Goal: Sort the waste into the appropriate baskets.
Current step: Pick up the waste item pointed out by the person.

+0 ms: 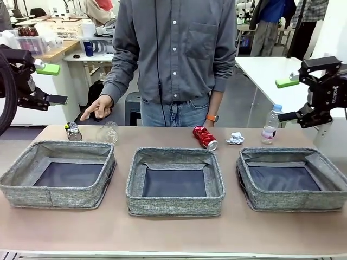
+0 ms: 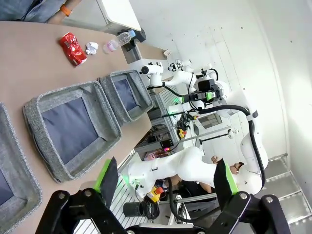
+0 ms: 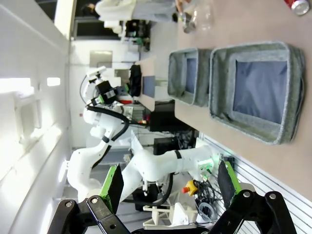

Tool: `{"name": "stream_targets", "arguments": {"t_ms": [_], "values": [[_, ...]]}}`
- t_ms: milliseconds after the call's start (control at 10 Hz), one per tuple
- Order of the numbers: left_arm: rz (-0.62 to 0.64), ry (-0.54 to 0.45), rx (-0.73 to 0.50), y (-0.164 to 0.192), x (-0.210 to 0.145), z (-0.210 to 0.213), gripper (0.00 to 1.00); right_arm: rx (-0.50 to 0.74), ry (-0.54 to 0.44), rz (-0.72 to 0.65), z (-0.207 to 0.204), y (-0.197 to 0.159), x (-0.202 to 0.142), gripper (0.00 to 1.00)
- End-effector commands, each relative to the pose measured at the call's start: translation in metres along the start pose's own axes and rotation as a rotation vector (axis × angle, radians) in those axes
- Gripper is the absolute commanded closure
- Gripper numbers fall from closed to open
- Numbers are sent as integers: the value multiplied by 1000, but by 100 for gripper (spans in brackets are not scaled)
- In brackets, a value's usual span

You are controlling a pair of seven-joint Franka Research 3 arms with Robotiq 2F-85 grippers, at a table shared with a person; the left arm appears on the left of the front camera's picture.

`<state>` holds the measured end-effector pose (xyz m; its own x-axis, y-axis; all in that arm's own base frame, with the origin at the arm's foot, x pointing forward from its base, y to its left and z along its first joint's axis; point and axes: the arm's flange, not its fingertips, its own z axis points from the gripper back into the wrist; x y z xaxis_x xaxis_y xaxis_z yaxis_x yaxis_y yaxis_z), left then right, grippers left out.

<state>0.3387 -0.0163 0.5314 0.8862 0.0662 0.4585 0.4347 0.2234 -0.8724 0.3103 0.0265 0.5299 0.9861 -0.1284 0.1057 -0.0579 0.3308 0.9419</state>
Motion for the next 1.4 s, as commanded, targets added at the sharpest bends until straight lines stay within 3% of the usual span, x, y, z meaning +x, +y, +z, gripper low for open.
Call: {"name": "stream_targets", "arguments": {"t_ms": [0,300,400,500,700,1000,1100,1200,1300], "values": [[-25,-8,-20,0,2,-1,0,17,-1,0,0,6,2,0],[0,0,-1,0,0,0,0,17,-1,0,0,6,2,0],[38,34,170,10,10,-2,0,17,-1,0,0,6,2,0],[53,67,473,24,30,-7,0,17,-1,0,0,6,2,0],[119,123,668,48,66,-21,0,17,-1,0,0,6,2,0],[53,183,1148,78,95,-20,0,17,-1,0,0,6,2,0],[39,121,1255,82,101,-19,0,17,-1,0,0,6,2,0],[108,104,1177,76,104,-20,0,17,-1,0,0,6,2,0],[-14,109,1145,88,95,-19,0,17,-1,0,0,6,2,0]]}}
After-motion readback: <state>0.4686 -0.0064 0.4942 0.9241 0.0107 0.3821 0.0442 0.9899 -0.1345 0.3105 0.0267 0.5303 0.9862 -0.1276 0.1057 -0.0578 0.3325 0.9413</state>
